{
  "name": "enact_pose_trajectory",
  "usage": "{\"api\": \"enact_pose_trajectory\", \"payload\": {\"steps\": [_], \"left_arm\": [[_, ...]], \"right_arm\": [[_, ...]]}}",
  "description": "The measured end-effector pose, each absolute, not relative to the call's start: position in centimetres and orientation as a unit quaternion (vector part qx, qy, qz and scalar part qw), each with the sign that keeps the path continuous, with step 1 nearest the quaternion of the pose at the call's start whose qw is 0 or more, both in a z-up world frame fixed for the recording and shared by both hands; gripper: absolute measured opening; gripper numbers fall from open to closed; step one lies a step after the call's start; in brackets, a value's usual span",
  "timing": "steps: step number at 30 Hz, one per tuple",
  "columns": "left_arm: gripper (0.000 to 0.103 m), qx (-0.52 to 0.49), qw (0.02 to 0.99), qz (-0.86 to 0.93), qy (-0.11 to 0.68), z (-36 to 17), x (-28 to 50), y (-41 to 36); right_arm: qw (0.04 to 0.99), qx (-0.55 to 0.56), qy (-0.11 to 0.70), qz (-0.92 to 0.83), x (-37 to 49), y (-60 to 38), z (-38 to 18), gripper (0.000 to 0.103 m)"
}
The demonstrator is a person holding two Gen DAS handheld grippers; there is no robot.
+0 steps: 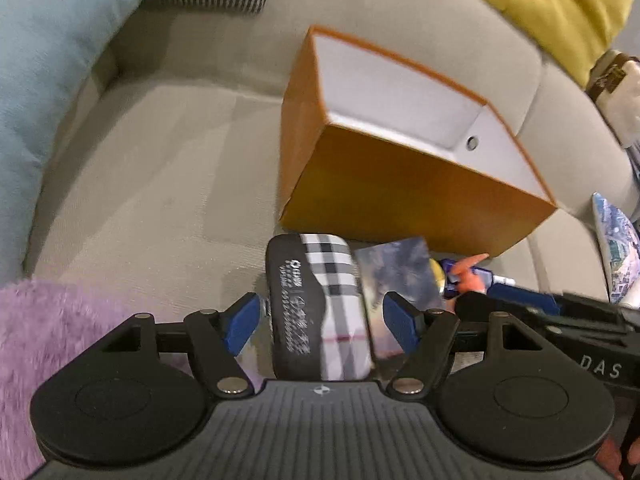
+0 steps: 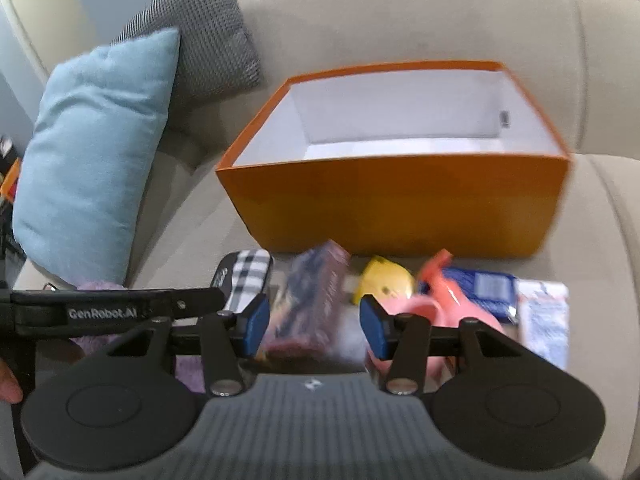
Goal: Organize rigid objects
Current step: 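Grasp the plaid tin with the left tool while the right grasps the photo card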
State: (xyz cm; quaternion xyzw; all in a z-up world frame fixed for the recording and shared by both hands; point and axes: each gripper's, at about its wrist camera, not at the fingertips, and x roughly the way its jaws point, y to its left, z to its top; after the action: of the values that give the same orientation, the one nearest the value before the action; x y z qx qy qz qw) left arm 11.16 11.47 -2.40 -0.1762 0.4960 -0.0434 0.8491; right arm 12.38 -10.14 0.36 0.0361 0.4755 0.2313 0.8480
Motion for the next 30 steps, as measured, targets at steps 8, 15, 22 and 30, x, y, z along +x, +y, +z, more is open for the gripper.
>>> {"api": "enact_pose_trajectory", "payload": {"steps": [8,15,22,30], "left_arm": [[0.081,-0.23,0.801,-0.066,0.549,-6.2,14.4,13.0],[0.068,-0.259,0.791,-0.083,0.549,-7.0,14.9,13.4],[0.041,-0.25,0.81,-0.072,0.525,-5.4,13.7,12.8],[0.038,-0.278,0.8,-0.068,0.527,-5.2,12.8,13.2]], "right_arm": [[0.793,0.02,0.562,0.235,17.2,-8.3,-3.5,0.054],[0.781,0.028,0.572,0.248,17.8,-7.8,-3.8,0.039],[0.787,0.043,0.558,0.258,17.1,-8.4,-1.9,0.026],[0.796,0.053,0.55,0.246,17.0,-8.5,-1.8,0.026]]}}
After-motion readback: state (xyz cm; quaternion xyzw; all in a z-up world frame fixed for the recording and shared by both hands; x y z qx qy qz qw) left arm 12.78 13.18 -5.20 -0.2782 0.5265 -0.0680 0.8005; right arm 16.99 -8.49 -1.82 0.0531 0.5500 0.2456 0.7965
